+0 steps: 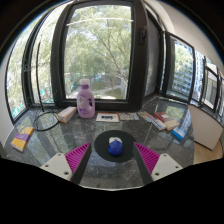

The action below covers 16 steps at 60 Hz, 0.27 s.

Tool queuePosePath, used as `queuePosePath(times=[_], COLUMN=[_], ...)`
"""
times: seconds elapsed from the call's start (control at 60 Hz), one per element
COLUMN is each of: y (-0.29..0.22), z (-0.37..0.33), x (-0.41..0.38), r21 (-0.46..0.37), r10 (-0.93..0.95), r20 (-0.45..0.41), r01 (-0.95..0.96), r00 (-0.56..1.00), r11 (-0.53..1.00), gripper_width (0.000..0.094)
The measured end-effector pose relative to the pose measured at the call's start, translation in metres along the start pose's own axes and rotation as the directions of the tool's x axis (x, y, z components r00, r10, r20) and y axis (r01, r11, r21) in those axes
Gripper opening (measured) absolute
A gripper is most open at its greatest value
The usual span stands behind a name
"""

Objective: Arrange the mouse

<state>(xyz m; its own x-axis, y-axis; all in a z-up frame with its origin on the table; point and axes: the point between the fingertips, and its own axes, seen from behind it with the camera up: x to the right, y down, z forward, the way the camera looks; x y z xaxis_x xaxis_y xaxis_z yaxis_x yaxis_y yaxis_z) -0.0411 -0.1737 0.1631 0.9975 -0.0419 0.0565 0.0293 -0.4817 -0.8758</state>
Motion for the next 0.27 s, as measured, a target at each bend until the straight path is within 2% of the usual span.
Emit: queuePosePath(times=[0.267], y=[0.002], z=[-0.027], x=[-0.004], r21=[0.016], r10=[-0.008], r20=[-0.019], r01=[0.008], r00=[1.000], r11=[1.000], gripper_width=[0.0851])
